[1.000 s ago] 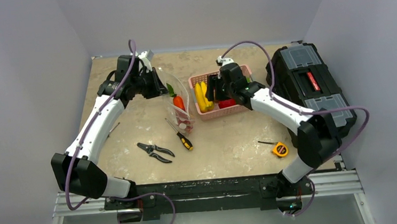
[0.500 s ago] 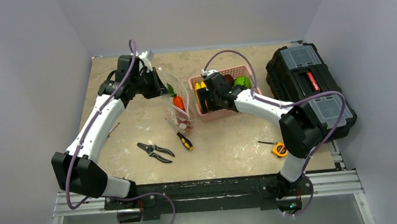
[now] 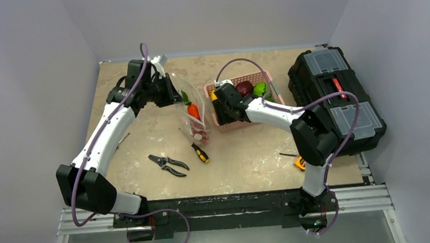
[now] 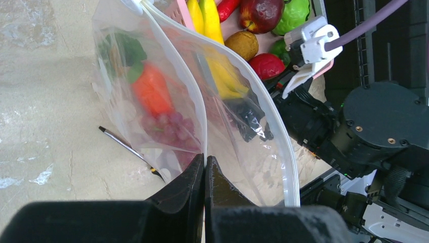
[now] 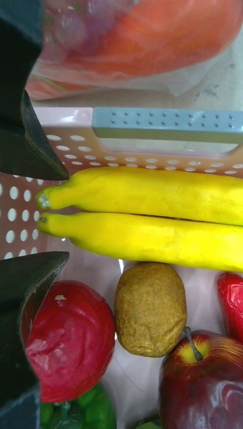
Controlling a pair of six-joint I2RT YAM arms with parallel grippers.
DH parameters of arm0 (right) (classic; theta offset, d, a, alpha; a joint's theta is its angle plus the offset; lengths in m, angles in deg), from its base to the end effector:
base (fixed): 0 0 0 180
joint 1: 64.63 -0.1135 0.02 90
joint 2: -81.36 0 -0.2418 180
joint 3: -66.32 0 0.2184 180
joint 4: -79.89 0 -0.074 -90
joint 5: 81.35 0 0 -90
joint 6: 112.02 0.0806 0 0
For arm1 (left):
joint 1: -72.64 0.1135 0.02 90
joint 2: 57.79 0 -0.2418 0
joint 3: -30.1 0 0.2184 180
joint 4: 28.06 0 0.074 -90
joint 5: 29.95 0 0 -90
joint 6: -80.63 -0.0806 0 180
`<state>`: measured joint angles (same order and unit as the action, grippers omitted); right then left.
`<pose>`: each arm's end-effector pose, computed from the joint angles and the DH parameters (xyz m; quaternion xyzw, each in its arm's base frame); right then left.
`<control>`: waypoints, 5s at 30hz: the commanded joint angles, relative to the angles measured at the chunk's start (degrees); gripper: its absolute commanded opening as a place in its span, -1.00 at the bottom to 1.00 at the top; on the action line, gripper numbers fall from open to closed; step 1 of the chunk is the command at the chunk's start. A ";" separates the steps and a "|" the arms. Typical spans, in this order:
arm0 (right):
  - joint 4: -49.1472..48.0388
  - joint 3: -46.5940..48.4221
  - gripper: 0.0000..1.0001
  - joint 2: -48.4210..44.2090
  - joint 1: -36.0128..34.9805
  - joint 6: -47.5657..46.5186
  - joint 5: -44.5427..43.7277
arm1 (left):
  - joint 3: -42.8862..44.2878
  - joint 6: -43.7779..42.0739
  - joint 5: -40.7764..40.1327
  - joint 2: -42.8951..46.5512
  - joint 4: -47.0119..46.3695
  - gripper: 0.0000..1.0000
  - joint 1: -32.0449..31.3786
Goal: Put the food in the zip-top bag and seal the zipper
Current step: Pick up the fake fruit from the bin, then place the fake fruit in the zipper food storage bag.
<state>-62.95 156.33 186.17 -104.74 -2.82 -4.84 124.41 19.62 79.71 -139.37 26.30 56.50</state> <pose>0.3080 0.2349 0.1715 -0.1327 0.9302 0.0636 0.3362 0.2899 -0.1121 0.3012 -0.0311 0.9010 -0.2987 0.3130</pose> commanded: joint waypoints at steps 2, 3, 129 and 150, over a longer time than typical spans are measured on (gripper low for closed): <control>-1.22 2.68 0.01 0.55 -0.79 -0.70 -3.94 | 0.29 0.71 1.37 0.19 -1.75 -1.00 0.36; -1.63 2.51 0.01 0.56 -0.88 -0.85 -4.33 | 0.29 0.69 1.43 0.19 -1.76 -1.00 0.40; -14.47 -4.58 -1.00 -21.43 11.25 33.17 81.73 | -8.01 -1.75 -1.16 10.67 -14.04 -1.00 -0.12; 5.12 13.51 -1.00 -12.14 13.81 22.13 59.85 | -7.71 -3.83 -1.56 11.41 -13.72 -1.00 -4.05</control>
<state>-62.23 163.43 175.81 -90.14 23.80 63.50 116.41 16.54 77.35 -129.45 15.29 52.63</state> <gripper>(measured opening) 0.262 0.006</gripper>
